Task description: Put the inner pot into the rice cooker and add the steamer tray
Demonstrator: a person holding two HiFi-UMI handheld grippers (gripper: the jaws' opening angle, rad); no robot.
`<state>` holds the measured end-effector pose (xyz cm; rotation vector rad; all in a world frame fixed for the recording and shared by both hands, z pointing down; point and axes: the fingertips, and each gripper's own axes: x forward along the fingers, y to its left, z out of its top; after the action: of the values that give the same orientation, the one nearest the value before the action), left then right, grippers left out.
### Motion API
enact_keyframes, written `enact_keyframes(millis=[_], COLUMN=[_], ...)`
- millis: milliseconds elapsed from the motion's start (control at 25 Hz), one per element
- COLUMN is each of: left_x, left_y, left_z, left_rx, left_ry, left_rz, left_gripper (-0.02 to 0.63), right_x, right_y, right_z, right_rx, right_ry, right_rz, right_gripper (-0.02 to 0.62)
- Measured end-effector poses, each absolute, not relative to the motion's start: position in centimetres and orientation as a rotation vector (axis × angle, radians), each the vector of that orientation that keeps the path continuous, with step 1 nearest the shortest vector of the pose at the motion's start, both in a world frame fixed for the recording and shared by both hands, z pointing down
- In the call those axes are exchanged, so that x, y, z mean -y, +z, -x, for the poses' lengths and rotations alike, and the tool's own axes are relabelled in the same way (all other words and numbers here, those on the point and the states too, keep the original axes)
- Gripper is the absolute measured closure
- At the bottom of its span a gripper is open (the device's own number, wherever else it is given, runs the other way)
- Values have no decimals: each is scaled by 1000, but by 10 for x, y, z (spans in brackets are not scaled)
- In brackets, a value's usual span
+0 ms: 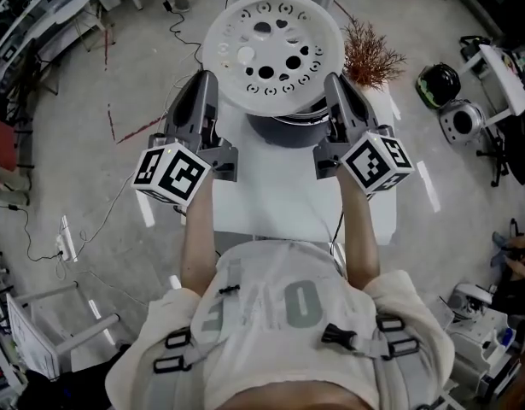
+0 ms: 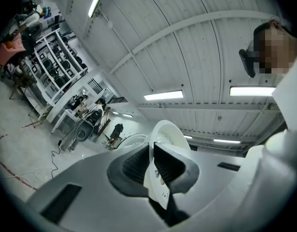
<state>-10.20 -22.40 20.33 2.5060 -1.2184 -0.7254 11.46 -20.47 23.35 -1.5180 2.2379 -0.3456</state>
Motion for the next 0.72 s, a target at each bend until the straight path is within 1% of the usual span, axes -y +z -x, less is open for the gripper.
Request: enact_keyframes(millis=[440, 720], left_x=[235, 250], left_y=[196, 217], left_z=[71, 53], left_rx=[1181, 1184], left_ry=[-684, -589], left_rz=[-2534, -2528], left_gripper=[565, 565], right_x=[202, 214], right_y=[226, 246], right_z=[-144, -161], right_rx=[-2201, -2190], right_ry=[-347, -426], right_rz=[1589, 1682], right_gripper=[554, 554])
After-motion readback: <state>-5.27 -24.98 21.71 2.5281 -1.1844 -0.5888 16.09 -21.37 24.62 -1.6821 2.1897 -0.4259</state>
